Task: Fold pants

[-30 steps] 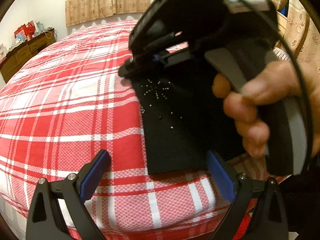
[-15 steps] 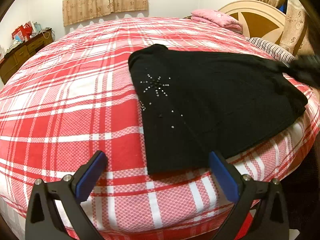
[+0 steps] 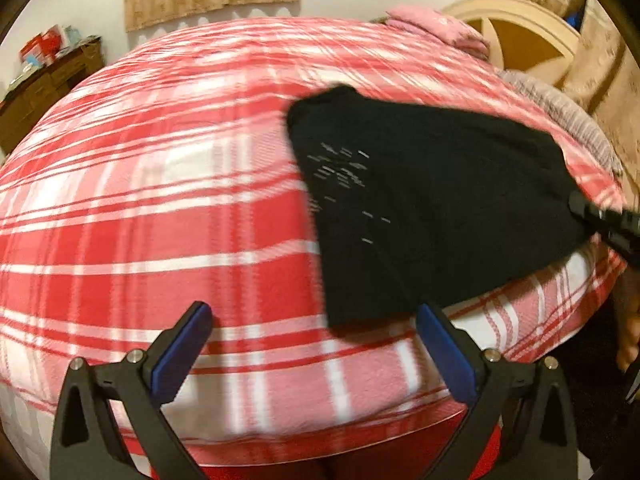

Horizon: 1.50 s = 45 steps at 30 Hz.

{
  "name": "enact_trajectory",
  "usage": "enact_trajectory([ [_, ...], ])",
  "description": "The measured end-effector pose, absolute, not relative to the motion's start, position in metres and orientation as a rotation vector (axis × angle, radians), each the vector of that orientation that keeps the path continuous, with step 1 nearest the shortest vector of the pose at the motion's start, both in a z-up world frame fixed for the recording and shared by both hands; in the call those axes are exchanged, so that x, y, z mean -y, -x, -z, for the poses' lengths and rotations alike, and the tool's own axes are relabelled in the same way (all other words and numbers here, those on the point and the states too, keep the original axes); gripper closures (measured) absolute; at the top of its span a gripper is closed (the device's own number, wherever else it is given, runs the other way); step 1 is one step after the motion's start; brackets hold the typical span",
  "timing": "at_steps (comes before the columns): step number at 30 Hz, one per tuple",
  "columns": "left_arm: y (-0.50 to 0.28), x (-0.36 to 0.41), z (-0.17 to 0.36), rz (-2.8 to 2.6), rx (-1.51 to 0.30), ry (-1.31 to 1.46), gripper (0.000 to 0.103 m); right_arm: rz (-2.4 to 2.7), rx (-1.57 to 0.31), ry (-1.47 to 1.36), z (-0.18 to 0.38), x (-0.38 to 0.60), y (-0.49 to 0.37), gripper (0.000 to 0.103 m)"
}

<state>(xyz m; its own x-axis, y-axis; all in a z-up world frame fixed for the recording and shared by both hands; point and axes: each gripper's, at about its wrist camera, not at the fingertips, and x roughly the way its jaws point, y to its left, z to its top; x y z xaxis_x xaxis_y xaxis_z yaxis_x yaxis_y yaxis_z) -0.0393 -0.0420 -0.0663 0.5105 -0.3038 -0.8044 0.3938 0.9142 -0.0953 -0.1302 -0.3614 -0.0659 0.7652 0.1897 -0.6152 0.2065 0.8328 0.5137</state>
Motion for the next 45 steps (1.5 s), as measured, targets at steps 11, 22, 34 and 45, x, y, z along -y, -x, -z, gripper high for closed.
enact_trajectory([
  [11, -0.016, 0.022, 0.03, 0.377, -0.851, 0.091, 0.0, 0.042, -0.584, -0.517, 0.041, 0.35, 0.143, 0.071],
  [22, -0.014, 0.065, 0.066, 0.419, -0.949, 0.056, 0.0, 0.256, -0.516, -0.608, 0.046, 0.389, 0.163, 0.017],
  [34, -0.007, 0.077, 0.069, 0.375, -0.941, -0.044, 0.0, 0.286, -0.681, -0.423, 0.054, 0.364, 0.124, 0.017],
  [45, -0.006, 0.078, 0.07, 0.374, -0.974, -0.052, 0.0, 0.273, -0.739, -0.32, 0.06, 0.338, 0.109, 0.021],
])
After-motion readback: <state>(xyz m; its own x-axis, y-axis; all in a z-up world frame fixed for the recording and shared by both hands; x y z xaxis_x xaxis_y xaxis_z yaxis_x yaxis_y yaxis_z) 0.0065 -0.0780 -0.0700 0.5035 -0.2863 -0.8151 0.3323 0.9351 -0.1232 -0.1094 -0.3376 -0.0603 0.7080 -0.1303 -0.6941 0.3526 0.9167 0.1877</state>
